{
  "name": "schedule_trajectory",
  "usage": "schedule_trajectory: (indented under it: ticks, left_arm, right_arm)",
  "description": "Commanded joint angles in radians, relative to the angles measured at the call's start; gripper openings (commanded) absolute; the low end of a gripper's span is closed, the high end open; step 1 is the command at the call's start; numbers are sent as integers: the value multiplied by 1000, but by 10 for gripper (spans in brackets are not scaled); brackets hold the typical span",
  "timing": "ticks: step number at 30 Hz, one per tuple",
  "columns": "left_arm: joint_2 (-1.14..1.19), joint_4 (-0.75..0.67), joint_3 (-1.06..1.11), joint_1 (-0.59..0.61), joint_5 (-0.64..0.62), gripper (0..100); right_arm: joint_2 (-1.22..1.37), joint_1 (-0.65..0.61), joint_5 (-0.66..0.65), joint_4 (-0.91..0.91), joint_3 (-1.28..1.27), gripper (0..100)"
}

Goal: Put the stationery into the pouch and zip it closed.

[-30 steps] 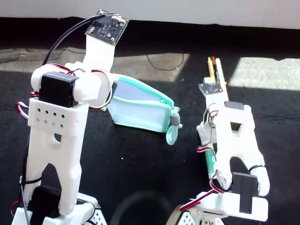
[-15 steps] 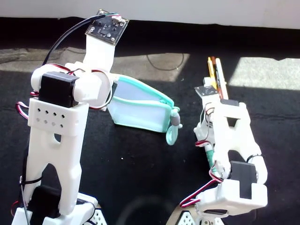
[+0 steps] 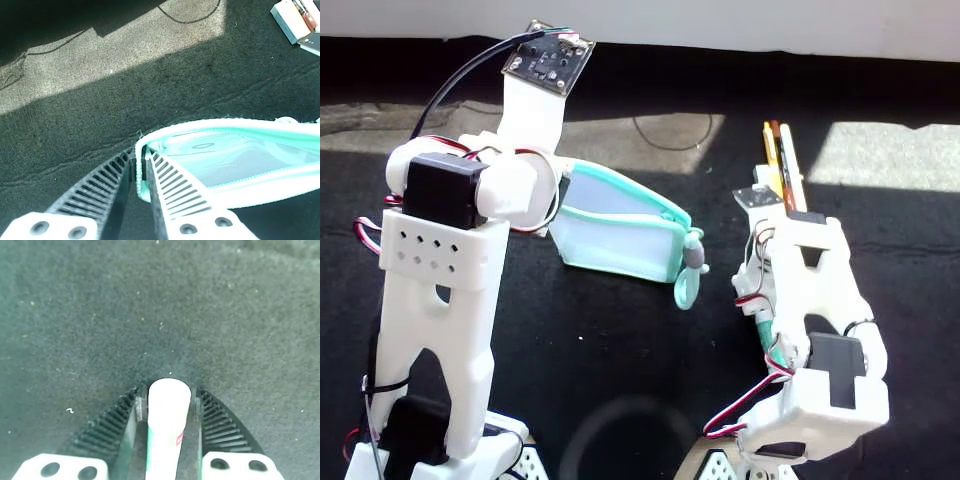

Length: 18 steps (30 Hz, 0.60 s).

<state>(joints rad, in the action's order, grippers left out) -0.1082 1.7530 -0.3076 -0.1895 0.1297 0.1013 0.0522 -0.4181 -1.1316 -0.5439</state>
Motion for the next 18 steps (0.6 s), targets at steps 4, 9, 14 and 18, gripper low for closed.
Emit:
schedule_trajectory:
  ticks: [4, 9, 14, 18]
  left_arm:
    - [10, 8, 48, -18, -3, 9]
    - [10, 8, 47, -18, -3, 9]
    - [10, 8, 47, -18, -3, 9]
    - [10, 6, 47, -18, -3, 9]
  right_arm:
    - [-73, -4, 11, 33, 24, 0]
    - [-312, -5, 11, -48, 24, 7]
    - [-716, -19, 91, -96, 120, 6]
    - [-926, -125, 241, -96, 277, 6]
